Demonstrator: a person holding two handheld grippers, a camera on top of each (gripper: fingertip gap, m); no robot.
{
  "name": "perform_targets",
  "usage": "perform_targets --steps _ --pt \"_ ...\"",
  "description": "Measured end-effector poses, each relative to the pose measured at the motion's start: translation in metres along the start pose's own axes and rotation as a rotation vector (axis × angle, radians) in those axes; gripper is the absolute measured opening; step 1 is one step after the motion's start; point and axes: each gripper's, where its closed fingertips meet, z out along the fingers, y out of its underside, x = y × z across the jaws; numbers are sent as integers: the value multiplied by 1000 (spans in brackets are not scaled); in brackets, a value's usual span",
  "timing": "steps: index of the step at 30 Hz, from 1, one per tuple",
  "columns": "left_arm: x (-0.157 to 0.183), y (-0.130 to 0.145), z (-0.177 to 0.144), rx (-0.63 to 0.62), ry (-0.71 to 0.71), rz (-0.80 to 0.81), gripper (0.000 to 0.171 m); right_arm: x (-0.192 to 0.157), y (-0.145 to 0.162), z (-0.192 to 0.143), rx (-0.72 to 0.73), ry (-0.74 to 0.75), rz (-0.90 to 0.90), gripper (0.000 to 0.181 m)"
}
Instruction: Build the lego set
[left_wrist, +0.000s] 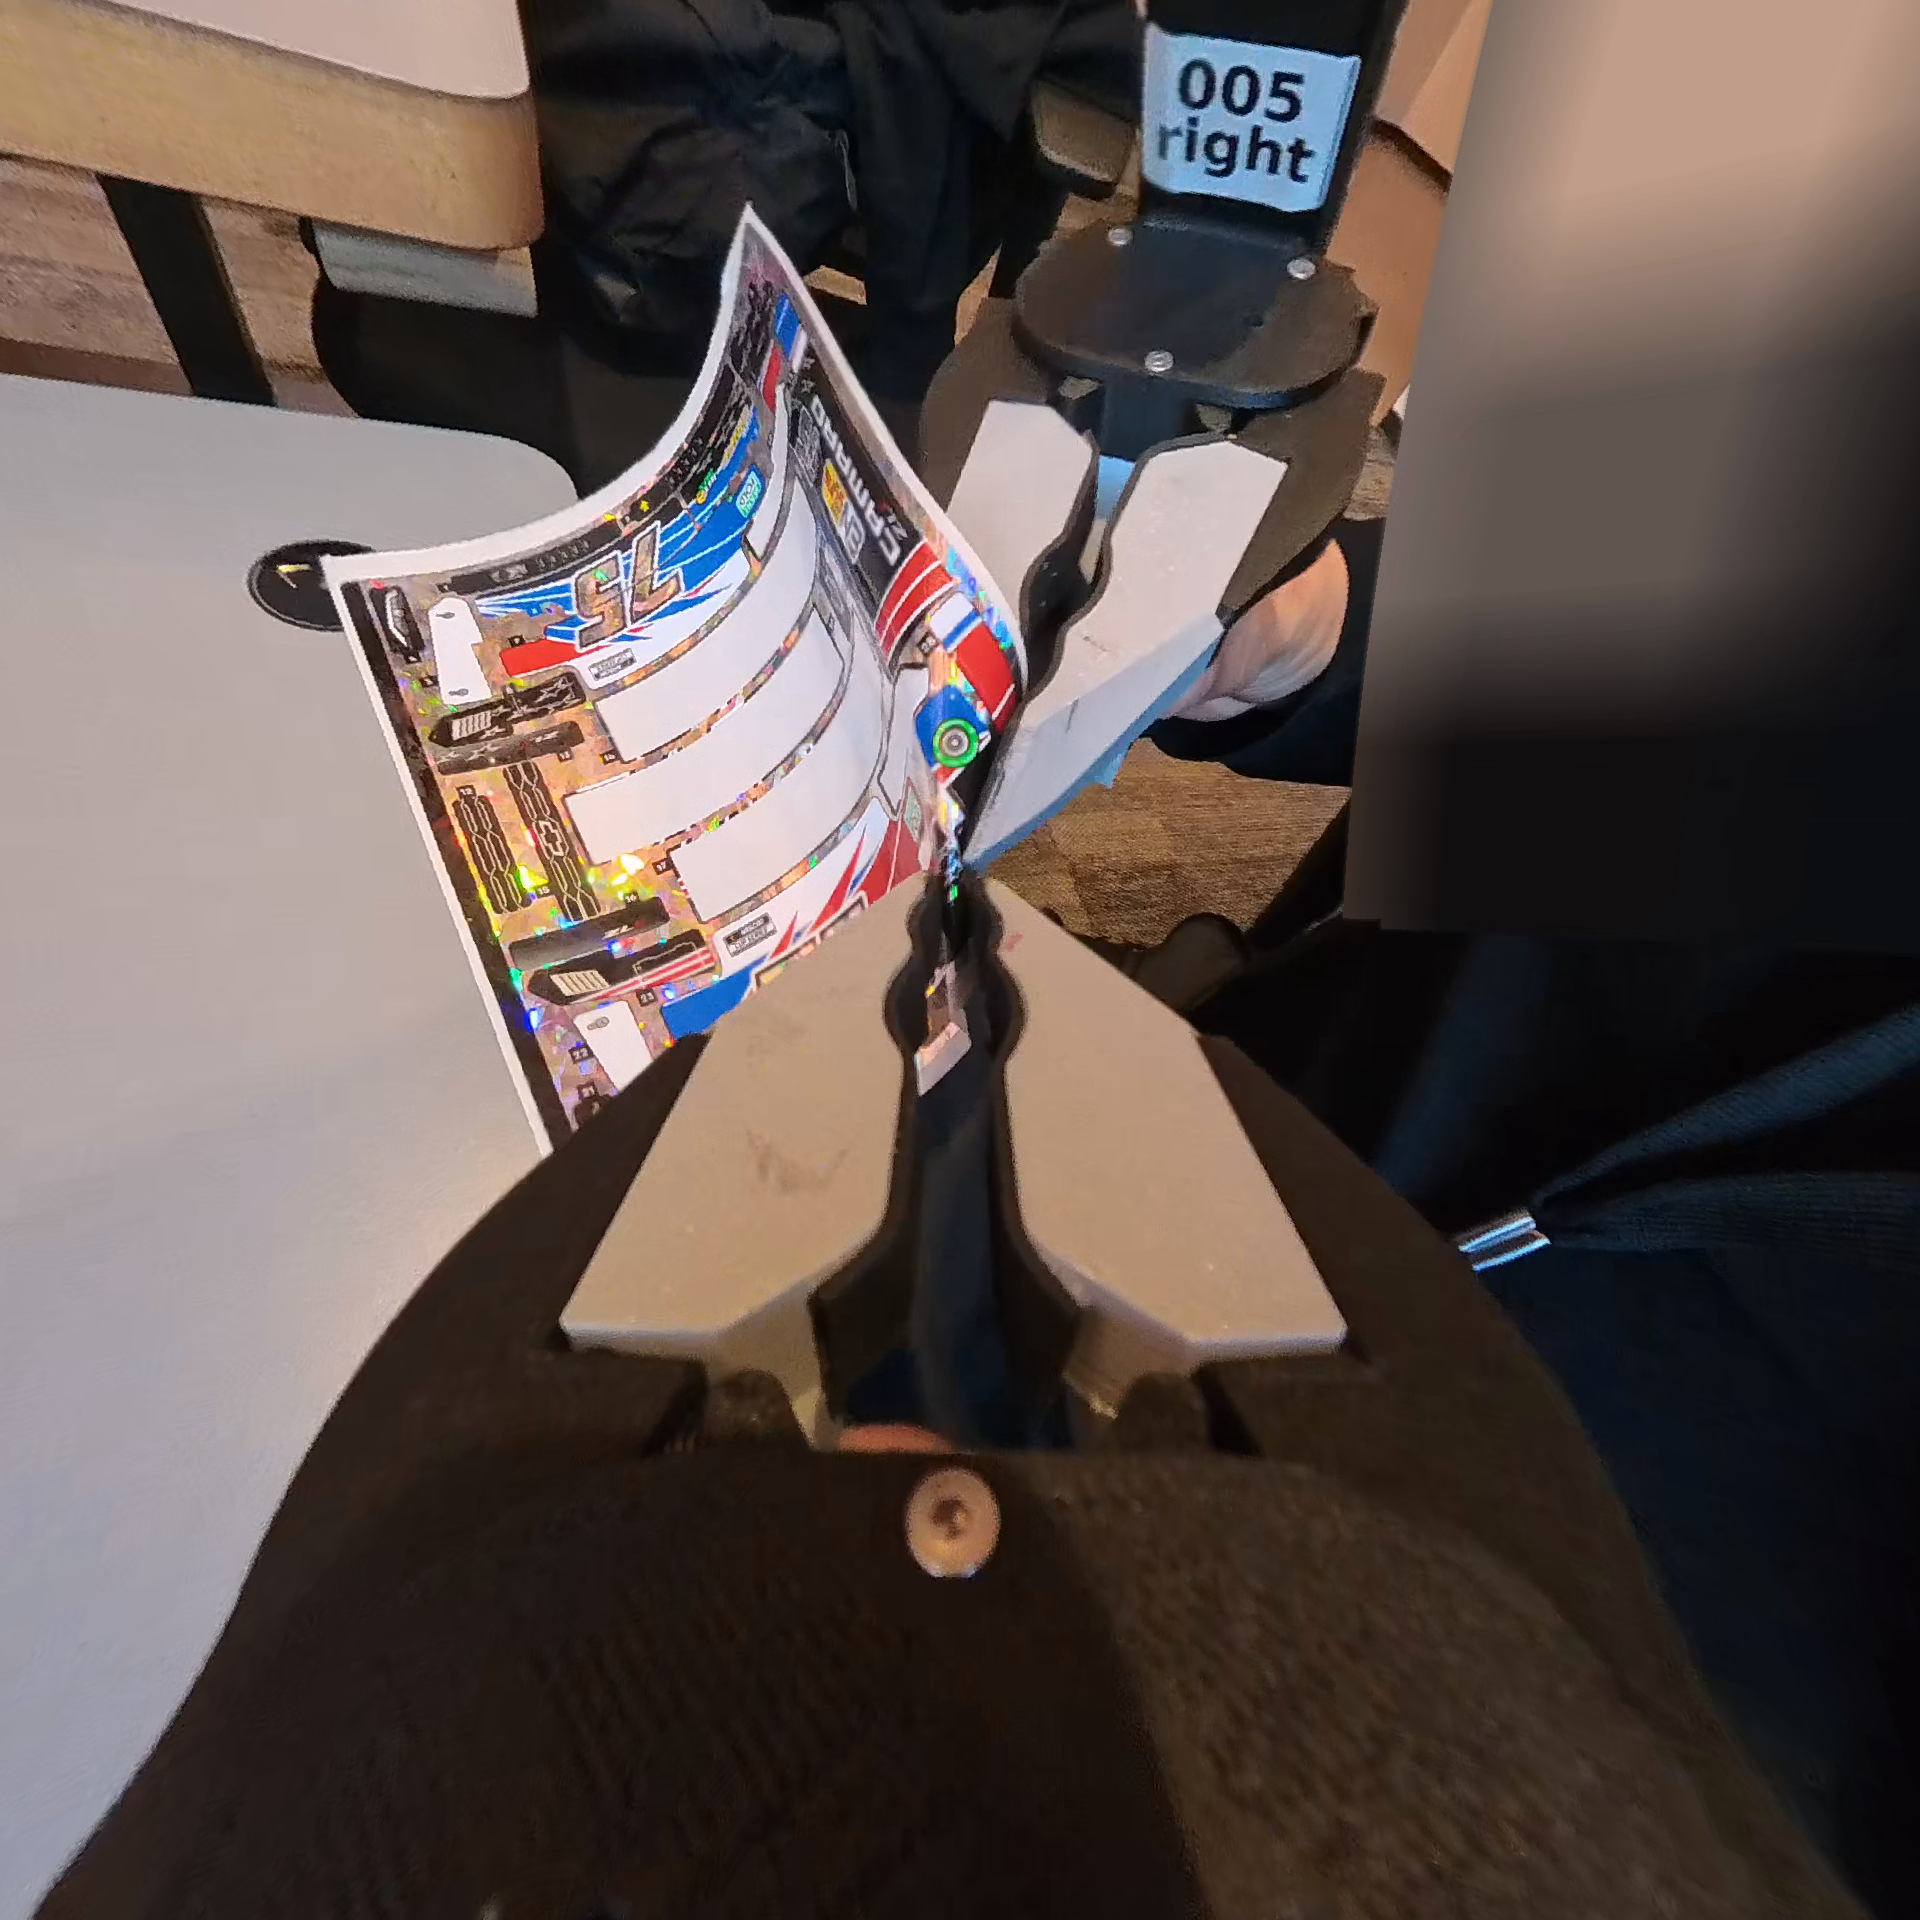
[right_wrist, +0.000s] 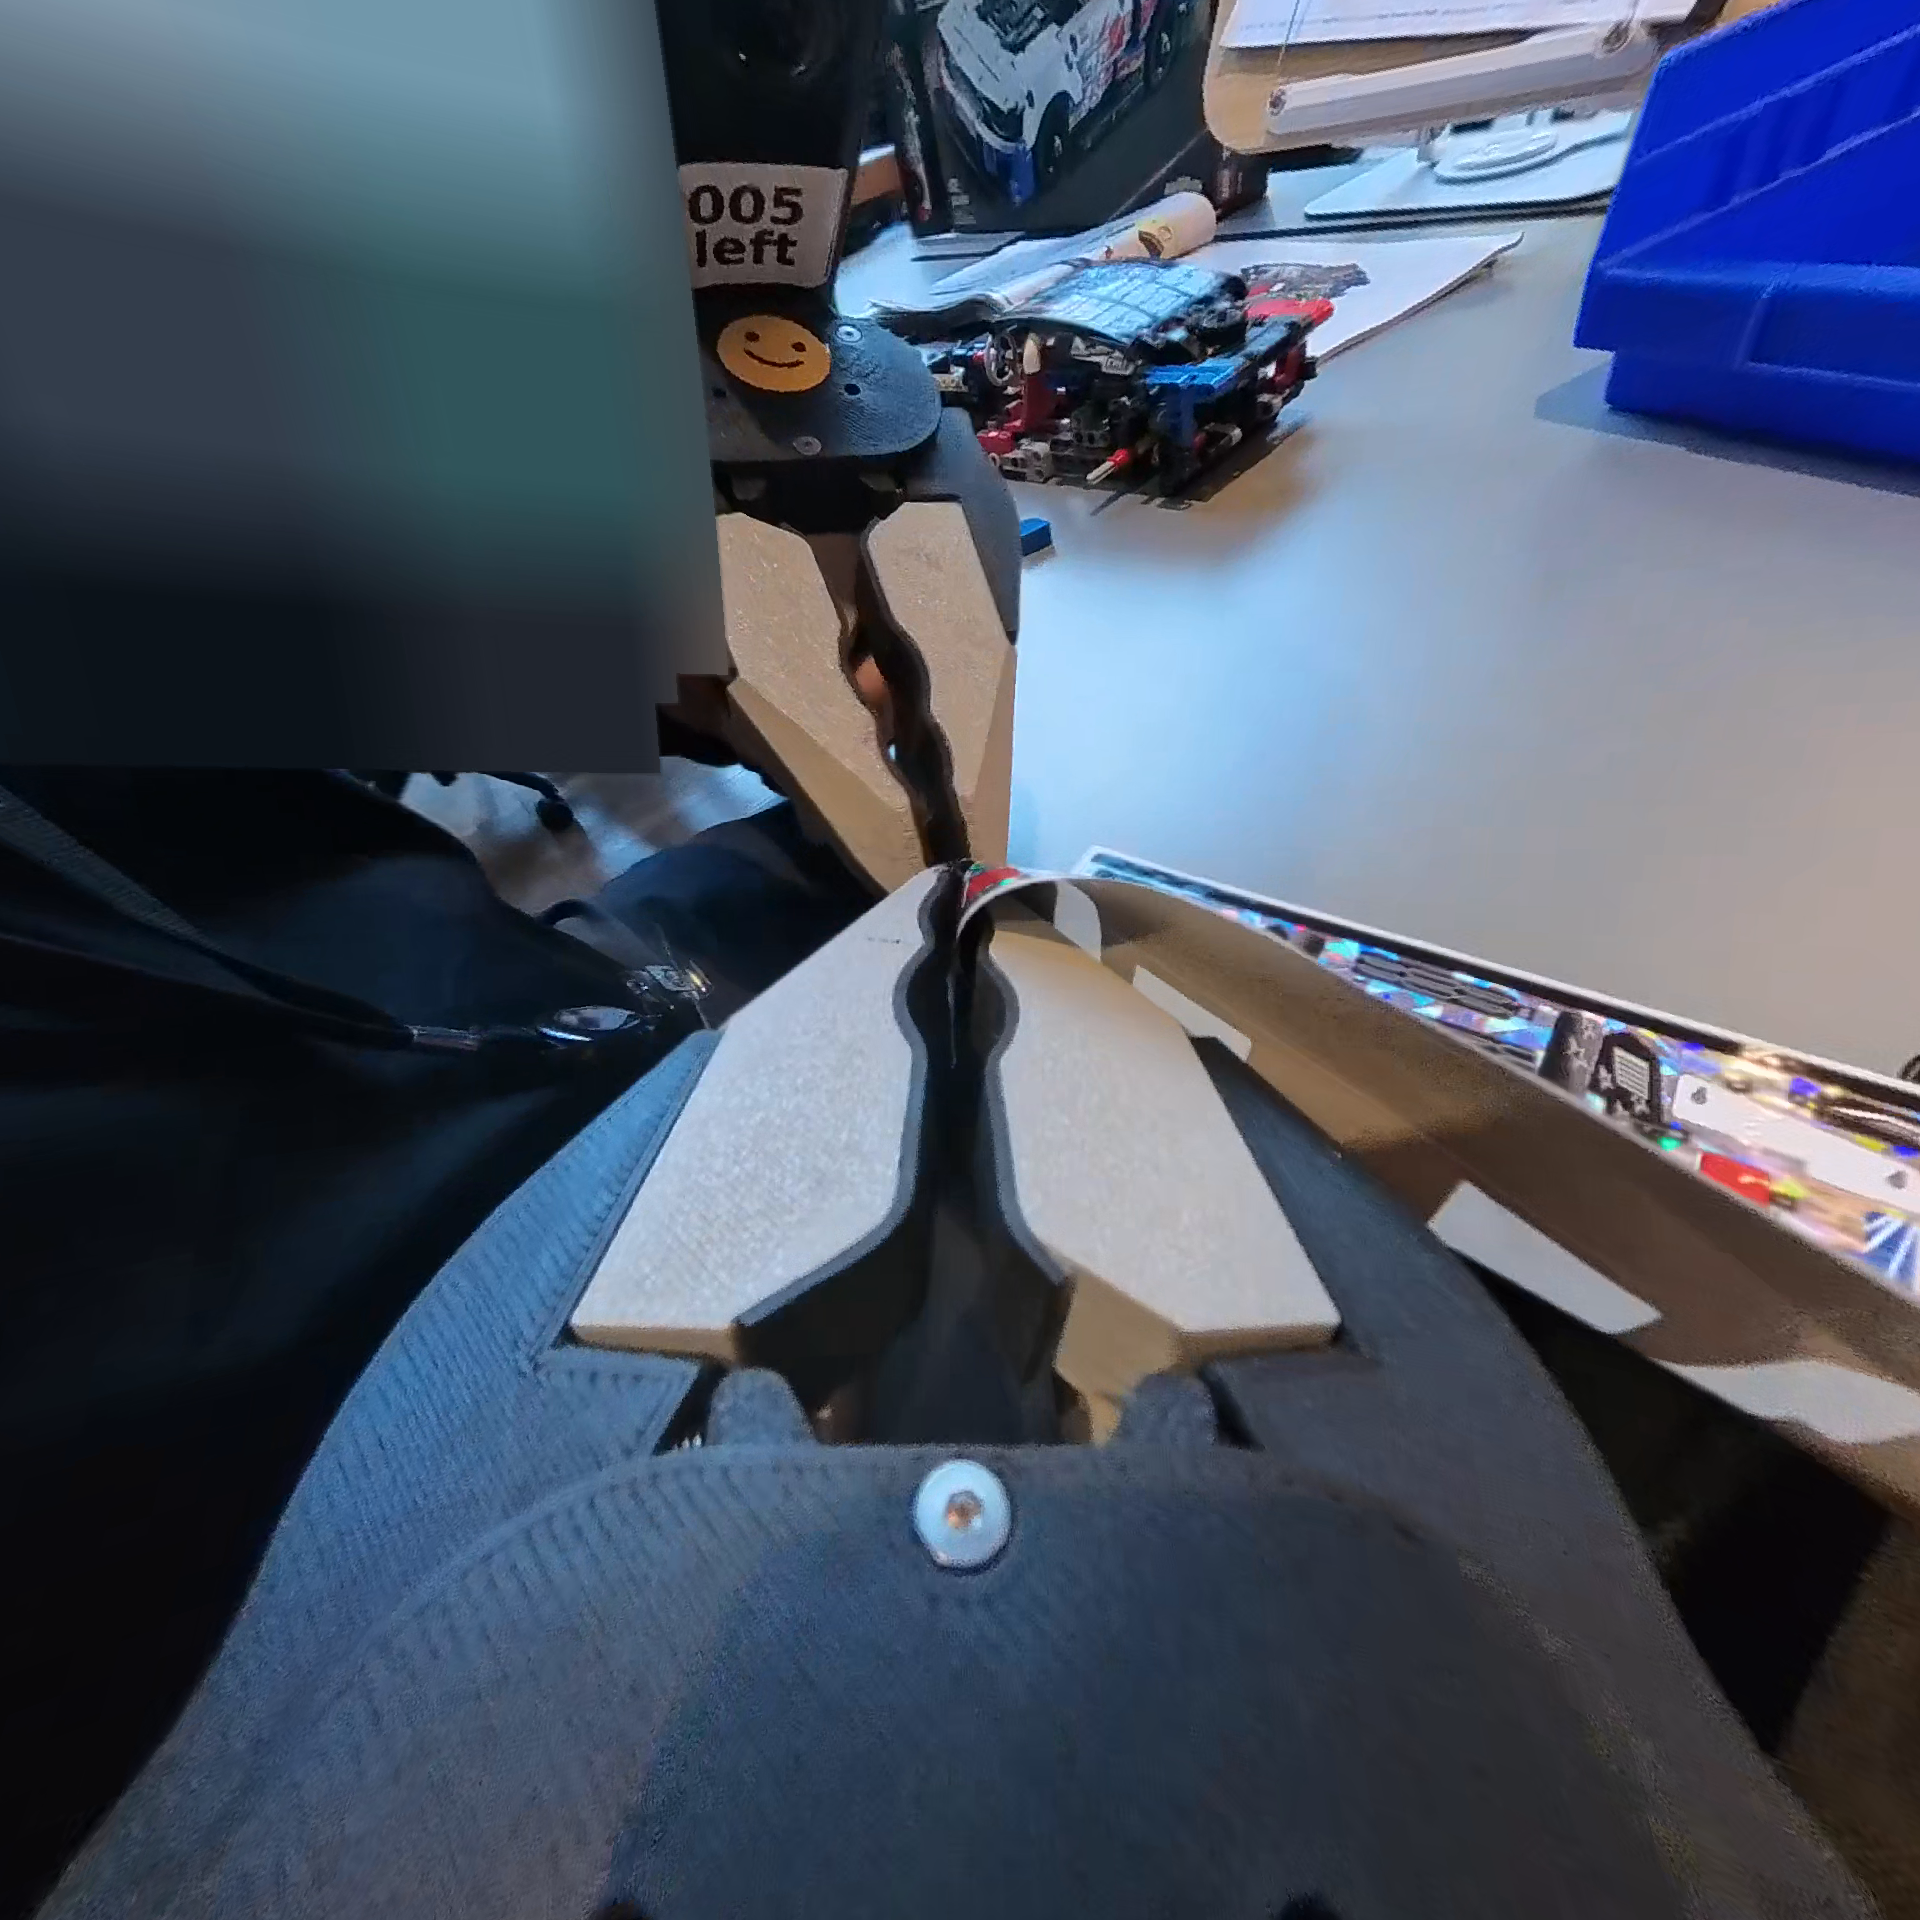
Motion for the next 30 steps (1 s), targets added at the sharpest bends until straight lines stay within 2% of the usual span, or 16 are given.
perform_targets --steps 4,14,16,19,22,26,30 --pt "-3 -1 -2 -2 -46 38 1 2 -2 0 3 21 31 0" --pt "-11 4 3 -67 -191 117 7 12 4 3 118 -141 514 0" --pt "-13 8 4 -98 -222 146 8 13 8 4 119 -158 565 0" --pt "-8 10 7 -87 -166 72 18 15 11 4 98 -122 525 0" --pt "-9 6 3 -26 -100 -28 10 14 8 5 84 -95 461 0" --pt "-5 5 1 -4 21 -152 13 12 8 6 65 -70 398 0" --pt "-3 6 0 6 76 -187 16 12 9 7 50 -56 373 0"
